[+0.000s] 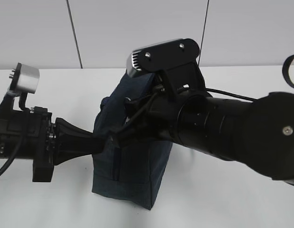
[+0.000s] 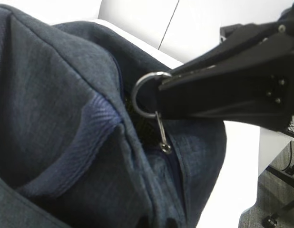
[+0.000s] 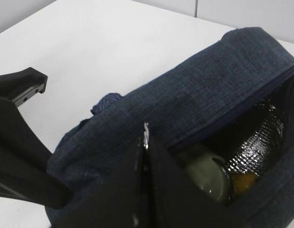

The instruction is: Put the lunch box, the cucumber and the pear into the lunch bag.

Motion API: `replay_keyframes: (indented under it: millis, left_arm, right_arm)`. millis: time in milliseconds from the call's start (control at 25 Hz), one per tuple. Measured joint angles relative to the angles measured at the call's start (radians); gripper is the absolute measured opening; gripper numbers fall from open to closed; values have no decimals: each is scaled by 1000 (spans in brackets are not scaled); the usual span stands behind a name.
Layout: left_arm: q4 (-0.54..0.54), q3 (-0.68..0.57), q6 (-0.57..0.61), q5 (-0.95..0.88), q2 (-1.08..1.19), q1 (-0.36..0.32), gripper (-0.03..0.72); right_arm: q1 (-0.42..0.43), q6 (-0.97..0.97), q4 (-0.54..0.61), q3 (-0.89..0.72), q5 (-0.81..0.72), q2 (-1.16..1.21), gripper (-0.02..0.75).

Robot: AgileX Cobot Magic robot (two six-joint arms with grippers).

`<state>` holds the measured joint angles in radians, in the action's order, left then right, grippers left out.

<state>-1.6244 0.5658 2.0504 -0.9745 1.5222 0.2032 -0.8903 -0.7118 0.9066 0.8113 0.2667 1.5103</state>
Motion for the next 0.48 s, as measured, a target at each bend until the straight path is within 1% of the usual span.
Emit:
replay_keyframes:
  millis: [160,360,480]
  left_arm:
    - [-8,1,0,-6,0,0,-12]
    - [-13,4,-3,-8,0,0,-12]
    - [-6,8,-13,-5,0,-1,-12]
  right_arm:
    - [19,-41,2,54,-23,4,6]
    - [70,-47,5,131,-90,58,6]
    - [85,-48,6,152,-106,81,6]
